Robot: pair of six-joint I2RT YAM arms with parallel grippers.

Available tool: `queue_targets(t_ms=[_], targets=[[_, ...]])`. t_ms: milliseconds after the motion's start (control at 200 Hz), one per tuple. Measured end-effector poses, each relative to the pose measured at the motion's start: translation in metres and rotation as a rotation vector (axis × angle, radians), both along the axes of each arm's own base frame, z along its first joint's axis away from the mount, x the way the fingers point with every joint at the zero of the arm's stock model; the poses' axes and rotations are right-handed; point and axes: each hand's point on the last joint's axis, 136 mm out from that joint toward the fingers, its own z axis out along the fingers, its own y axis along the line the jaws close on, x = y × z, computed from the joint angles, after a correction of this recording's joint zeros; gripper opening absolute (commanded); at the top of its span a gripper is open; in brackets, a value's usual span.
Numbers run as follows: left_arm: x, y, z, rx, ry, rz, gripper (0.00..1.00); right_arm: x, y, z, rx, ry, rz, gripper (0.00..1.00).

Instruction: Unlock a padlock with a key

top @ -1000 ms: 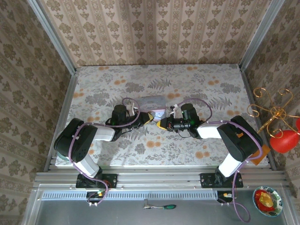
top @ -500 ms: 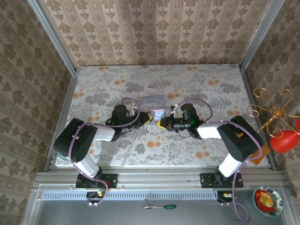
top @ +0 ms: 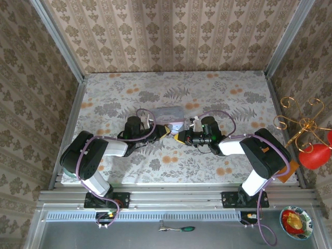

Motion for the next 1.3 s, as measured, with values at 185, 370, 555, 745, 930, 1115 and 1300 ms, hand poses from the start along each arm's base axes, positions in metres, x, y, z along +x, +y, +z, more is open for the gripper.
queue_targets(t_ms=[185, 370, 555, 745, 930, 1115, 1300], targets=[[0.000, 0.000, 0.000, 0.001, 0.000, 0.000, 0.05, -0.001, 0.001, 0.000, 0.003, 0.012, 0.000, 0.00], [0.001, 0.000, -0.001, 0.004, -0.002, 0.007, 0.04, 0.000, 0.003, 0.000, -0.004, 0.025, 0.002, 0.00], [0.002, 0.000, -0.002, 0.008, -0.003, 0.017, 0.04, 0.000, 0.006, 0.000, -0.016, 0.042, 0.008, 0.00], [0.003, 0.000, -0.003, 0.012, 0.000, 0.020, 0.08, -0.001, 0.006, 0.000, -0.028, 0.054, 0.010, 0.00], [0.003, 0.000, -0.004, 0.013, 0.000, 0.021, 0.08, -0.006, 0.010, -0.001, -0.044, 0.049, 0.025, 0.00], [0.000, -0.001, -0.005, 0.017, 0.004, 0.015, 0.06, -0.006, 0.007, -0.001, -0.061, 0.040, 0.022, 0.00], [-0.001, -0.004, -0.005, 0.027, -0.001, 0.013, 0.05, -0.002, 0.000, -0.003, -0.066, 0.048, 0.008, 0.00]])
